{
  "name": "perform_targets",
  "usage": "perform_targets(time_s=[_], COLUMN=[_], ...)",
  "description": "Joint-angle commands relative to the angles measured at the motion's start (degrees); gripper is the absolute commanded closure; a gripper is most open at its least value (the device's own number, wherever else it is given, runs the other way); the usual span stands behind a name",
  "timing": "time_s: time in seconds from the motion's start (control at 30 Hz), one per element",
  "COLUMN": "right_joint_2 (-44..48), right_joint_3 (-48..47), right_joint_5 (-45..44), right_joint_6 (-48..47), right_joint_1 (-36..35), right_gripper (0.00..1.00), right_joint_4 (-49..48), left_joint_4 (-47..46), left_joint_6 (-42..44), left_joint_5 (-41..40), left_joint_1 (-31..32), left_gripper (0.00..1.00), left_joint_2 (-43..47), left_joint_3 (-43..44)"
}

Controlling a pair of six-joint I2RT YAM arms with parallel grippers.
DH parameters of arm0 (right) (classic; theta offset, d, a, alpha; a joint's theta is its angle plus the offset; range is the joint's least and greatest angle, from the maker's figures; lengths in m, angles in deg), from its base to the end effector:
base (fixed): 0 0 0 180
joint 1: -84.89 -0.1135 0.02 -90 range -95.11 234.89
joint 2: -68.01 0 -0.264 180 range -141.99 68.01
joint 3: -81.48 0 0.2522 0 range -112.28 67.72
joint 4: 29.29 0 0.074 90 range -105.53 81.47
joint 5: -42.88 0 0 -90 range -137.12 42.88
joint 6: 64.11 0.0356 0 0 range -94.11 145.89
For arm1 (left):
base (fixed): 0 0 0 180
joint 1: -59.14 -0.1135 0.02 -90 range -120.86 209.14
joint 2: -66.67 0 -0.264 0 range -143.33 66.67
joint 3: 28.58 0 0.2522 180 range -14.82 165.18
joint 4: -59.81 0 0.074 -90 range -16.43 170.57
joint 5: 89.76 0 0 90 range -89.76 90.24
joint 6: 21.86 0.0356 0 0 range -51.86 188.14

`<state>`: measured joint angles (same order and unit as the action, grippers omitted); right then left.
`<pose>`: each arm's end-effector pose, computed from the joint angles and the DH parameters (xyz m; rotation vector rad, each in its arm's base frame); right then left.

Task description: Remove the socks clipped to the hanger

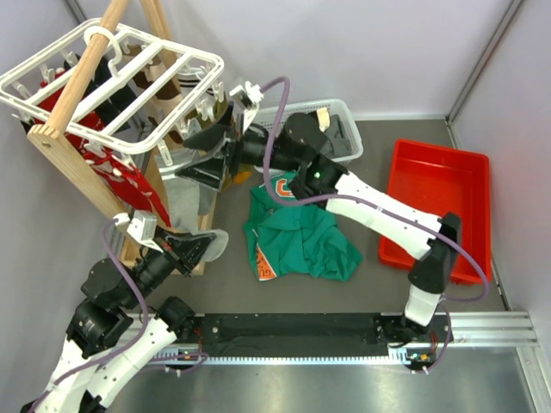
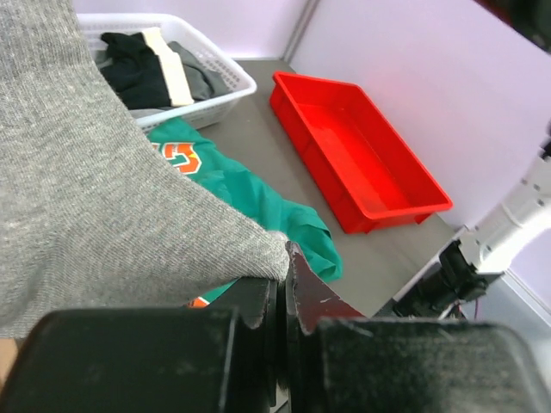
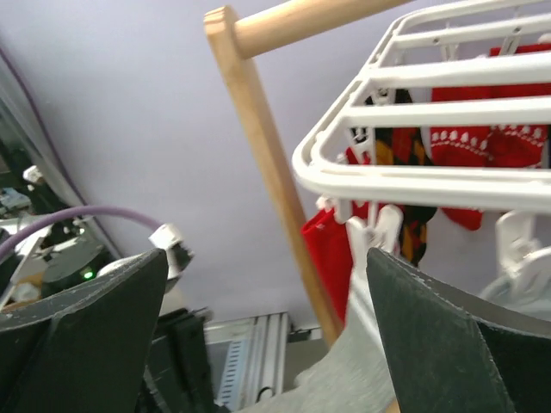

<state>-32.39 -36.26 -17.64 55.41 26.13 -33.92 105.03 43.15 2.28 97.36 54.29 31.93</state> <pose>0.1955 0.3560 0.4876 -0.8324 1.1492 1.6139 0.0306 -0.0257 0.3635 0.2127 1.5758 -0.9007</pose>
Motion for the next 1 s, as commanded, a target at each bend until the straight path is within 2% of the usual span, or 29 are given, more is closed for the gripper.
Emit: perform_targets(time_s=[0.0, 0.13, 0.37, 0.7, 0.97], right_joint_2=[-6.03, -11.12, -14.82, -18.6, -20.27], right_joint_3=[-10.87, -17.03, -20.2, -20.99, -23.55], right_joint_5=[7.61, 11.13, 15.53, 13.07, 6.04], right_joint_6=[-4.38, -4.55, -5.09, 2.82, 2.65], right_joint_1=[2.07, 4.53, 4.97, 4.97, 3.13], right_gripper=[0.03, 0.03, 0.02, 0.02, 0.02], right_joint_4=[6.7, 6.35, 3.19, -3.49, 0.64], left_joint_4=[-2.63, -2.29, -2.2, -2.55, -2.02], left_joint_6=[2.05, 2.05, 2.58, 2.93, 3.72], left_joint_5=[5.6, 7.71, 11.22, 14.22, 14.13], left_joint_1=[0.1, 0.1, 0.1, 0.1, 0.1], left_gripper=[1.0, 1.0, 1.0, 1.0, 1.0], left_joint_2=[-1.15, -1.85, -2.47, -3.44, -3.79], left_joint_3=[2.3, 3.62, 4.59, 5.11, 5.82])
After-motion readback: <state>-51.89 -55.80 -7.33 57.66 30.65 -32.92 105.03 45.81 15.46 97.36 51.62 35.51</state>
